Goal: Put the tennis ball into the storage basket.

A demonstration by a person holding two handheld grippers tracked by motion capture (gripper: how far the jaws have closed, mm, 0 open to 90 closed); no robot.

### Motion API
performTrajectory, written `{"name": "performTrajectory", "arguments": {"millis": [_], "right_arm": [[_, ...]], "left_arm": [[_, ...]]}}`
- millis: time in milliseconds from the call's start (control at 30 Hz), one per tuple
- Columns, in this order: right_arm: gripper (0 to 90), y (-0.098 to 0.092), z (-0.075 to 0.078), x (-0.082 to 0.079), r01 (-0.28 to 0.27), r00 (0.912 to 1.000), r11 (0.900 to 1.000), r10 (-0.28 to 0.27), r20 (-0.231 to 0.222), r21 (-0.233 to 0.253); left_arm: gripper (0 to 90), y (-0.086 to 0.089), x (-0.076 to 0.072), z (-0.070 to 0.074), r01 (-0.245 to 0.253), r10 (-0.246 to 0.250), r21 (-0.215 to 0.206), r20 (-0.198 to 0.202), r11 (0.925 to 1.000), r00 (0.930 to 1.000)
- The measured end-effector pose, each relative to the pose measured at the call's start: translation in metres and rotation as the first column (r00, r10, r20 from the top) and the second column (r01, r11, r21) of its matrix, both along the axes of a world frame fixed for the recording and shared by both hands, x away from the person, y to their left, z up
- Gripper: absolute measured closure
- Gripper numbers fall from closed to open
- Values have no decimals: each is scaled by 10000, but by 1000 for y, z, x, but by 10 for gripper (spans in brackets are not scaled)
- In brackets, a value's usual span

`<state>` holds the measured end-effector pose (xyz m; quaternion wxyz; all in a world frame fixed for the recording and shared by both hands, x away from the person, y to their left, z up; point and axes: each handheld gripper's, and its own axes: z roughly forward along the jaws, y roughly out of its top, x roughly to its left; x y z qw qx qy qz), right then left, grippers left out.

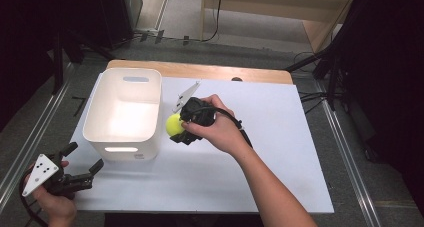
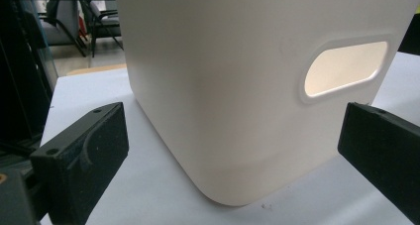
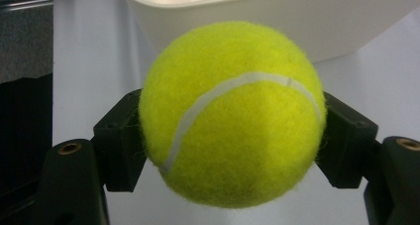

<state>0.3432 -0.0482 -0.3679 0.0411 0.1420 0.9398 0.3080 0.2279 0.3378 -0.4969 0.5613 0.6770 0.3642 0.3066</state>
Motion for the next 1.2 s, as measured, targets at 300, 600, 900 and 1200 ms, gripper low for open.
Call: {"name": "performTrajectory", "arguments": {"millis": [300, 600, 900, 1200], "right_arm": [[239, 4, 11, 3, -52, 10000, 10000, 52, 49, -28], [240, 8, 17, 6, -96, 9999, 10000, 96, 42, -15], [239, 13, 24, 9, -167, 9998, 9999, 168, 106, -23], [239, 19, 26, 11, -235, 9996, 9997, 234, 155, 71]], "left_arm": [[0, 0, 0, 0, 3, -3, -2, -4, 10000, 10000], [0, 0, 0, 0, 11, -11, -6, 1, 10000, 10000], [0, 0, 0, 0, 24, -24, -9, -9, 10000, 10000], [0, 0, 0, 0, 33, -33, -15, -3, 10000, 10000]]}}
